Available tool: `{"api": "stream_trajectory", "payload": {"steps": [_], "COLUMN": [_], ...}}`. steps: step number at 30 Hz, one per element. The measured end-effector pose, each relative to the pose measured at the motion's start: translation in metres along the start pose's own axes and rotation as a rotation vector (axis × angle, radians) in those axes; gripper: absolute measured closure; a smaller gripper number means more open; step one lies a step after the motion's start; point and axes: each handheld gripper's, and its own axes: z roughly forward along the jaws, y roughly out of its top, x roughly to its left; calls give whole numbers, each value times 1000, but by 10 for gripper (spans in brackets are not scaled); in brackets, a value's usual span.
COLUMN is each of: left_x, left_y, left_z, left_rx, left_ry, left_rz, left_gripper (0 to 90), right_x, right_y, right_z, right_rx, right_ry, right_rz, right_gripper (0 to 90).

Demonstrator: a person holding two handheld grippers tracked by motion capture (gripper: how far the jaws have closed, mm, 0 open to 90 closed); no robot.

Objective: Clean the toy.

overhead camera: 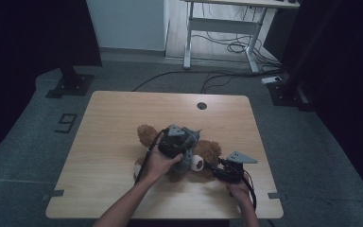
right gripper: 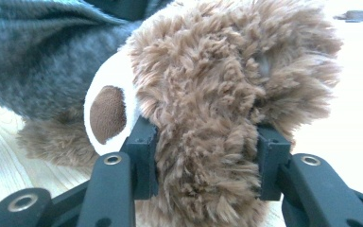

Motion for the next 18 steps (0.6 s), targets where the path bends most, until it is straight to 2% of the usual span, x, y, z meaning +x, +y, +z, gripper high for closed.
{"api": "stream_trajectory", "payload": {"steps": [3,5,9,13,18], "left_x": [2,6,23,43,83], "left_y": [-7,-11,-16,-25,-43], "left_z": [-12,-20,-36,-56,-73], "left_rx": [-18,-28,-48,-69,-61], "left_ry": [23,29,40,84,140], "left_rz": [26,26,-5,-36,-132], "left_gripper": [794,794,794,793,793], "right_x": [-1,-1,-2,-3,-3], "right_y": [0,-1,-1,-1,-1], "right_z": [0,0,0,-1,0], "right_rx": [0,-1,-2,-1,-7], "right_ry": [-3,2,4,6,10], "right_rz": [6,10,12,14,24], "right_gripper": [534,535,536,536,536]}}
